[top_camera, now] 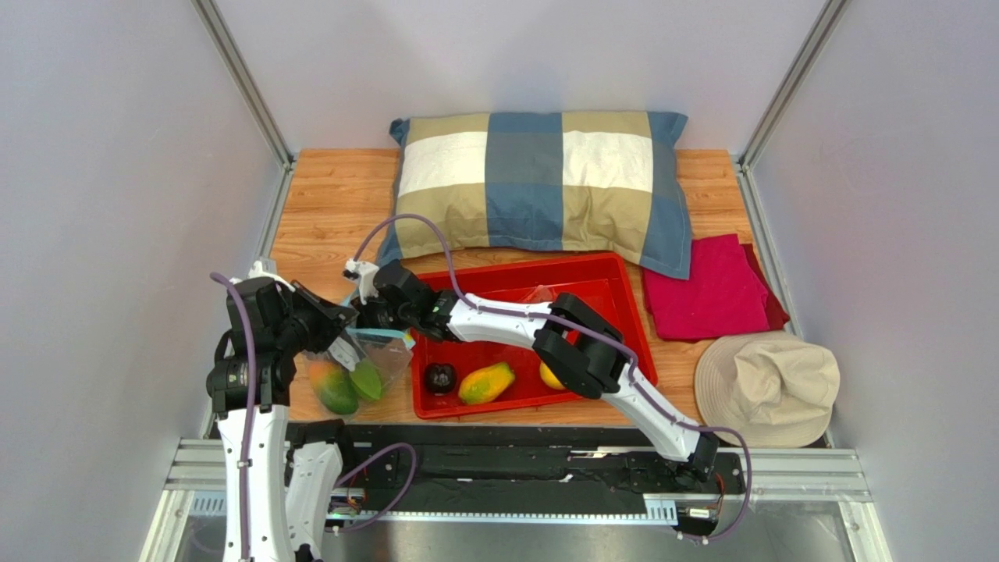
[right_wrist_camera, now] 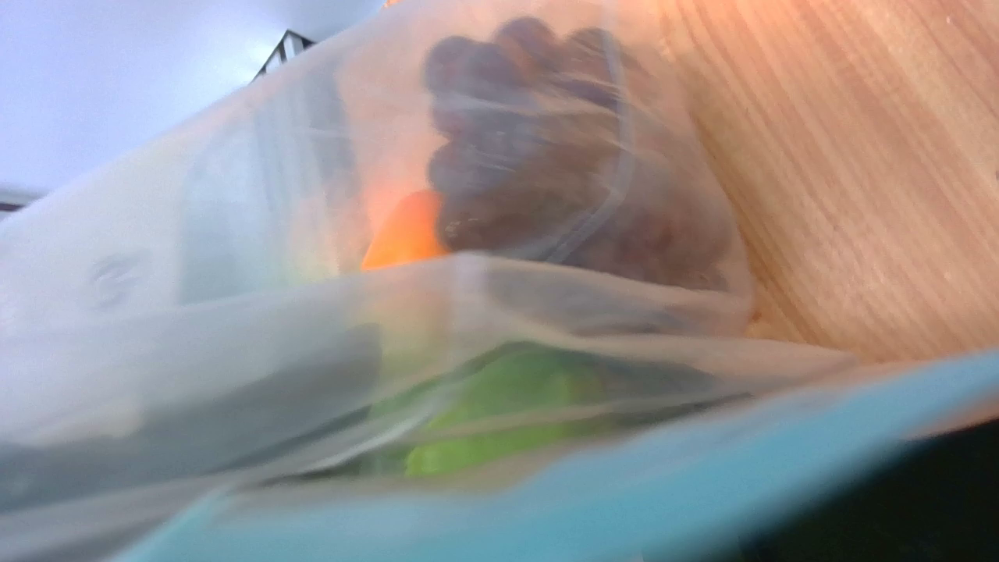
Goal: Open the zip-top bag and remove the fake food
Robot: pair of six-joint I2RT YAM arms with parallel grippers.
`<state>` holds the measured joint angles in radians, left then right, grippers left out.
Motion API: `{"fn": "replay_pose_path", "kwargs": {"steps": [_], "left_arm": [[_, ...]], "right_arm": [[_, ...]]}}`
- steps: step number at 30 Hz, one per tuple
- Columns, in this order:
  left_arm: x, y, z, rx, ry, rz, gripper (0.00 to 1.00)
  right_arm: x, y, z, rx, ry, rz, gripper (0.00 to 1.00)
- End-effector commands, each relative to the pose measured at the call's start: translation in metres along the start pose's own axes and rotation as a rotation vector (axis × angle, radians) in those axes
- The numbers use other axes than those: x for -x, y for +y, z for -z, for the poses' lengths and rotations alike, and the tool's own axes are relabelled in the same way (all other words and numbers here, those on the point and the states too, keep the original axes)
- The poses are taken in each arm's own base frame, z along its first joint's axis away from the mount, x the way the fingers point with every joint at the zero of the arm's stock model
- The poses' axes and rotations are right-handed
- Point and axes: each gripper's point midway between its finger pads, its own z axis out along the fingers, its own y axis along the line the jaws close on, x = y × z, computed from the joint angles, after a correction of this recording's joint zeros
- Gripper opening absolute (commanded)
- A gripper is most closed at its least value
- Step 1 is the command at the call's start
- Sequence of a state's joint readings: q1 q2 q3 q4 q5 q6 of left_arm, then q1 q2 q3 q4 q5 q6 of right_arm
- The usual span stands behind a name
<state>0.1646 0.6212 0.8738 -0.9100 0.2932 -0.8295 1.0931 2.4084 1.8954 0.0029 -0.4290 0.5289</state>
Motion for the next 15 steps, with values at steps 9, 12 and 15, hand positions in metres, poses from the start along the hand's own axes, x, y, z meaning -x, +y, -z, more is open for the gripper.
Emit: {"fn": "replay_pose_path", "kwargs": {"steps": [9,12,15], "left_arm": [[-0.026,0.005,0.010,-0.005,0.080,0.078,0.00],[-0.029,0.007,0.011,-0.001,0.081,0.088,0.00],[-0.028,0.009,0.012,0.010,0.073,0.082,0.00]], "right_arm": [[0.052,-0.043,-0.042,-0.090,-0.288,-0.081,0.78],[0.057,-0.042,-0.045,-0.060,-0.340,-0.094,0.75],[0.065,-0.041,-0.043,-0.018,-0.364,-0.101,0.68]]}}
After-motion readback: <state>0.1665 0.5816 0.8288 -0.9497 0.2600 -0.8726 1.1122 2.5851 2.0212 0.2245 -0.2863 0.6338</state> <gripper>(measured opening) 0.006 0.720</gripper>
